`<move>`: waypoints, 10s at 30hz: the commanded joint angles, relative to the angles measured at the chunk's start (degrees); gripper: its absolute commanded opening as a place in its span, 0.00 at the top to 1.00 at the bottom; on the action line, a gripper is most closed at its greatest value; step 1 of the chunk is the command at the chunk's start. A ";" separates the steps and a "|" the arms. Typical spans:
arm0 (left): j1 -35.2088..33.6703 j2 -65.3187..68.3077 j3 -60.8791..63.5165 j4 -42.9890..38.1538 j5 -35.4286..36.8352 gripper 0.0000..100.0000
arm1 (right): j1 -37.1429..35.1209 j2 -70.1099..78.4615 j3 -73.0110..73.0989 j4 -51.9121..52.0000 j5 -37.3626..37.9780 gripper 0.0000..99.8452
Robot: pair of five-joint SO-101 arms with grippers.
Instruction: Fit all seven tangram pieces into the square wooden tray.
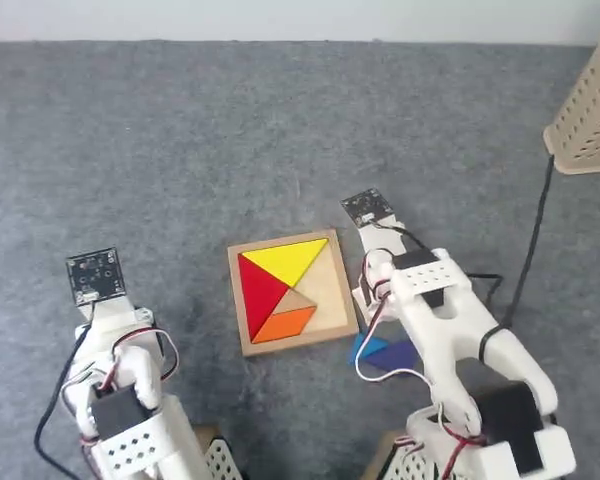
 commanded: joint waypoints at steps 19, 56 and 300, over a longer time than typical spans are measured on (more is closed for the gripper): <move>0.18 -0.44 -0.57 0.35 0.79 0.99 | -14.37 -7.25 -19.69 13.67 11.43 0.99; 0.18 -0.44 -0.57 0.35 0.79 0.99 | -17.71 14.73 -30.33 9.36 17.49 0.79; 0.18 -0.44 -0.57 0.35 0.79 0.99 | -6.20 5.32 -29.80 29.41 12.40 0.90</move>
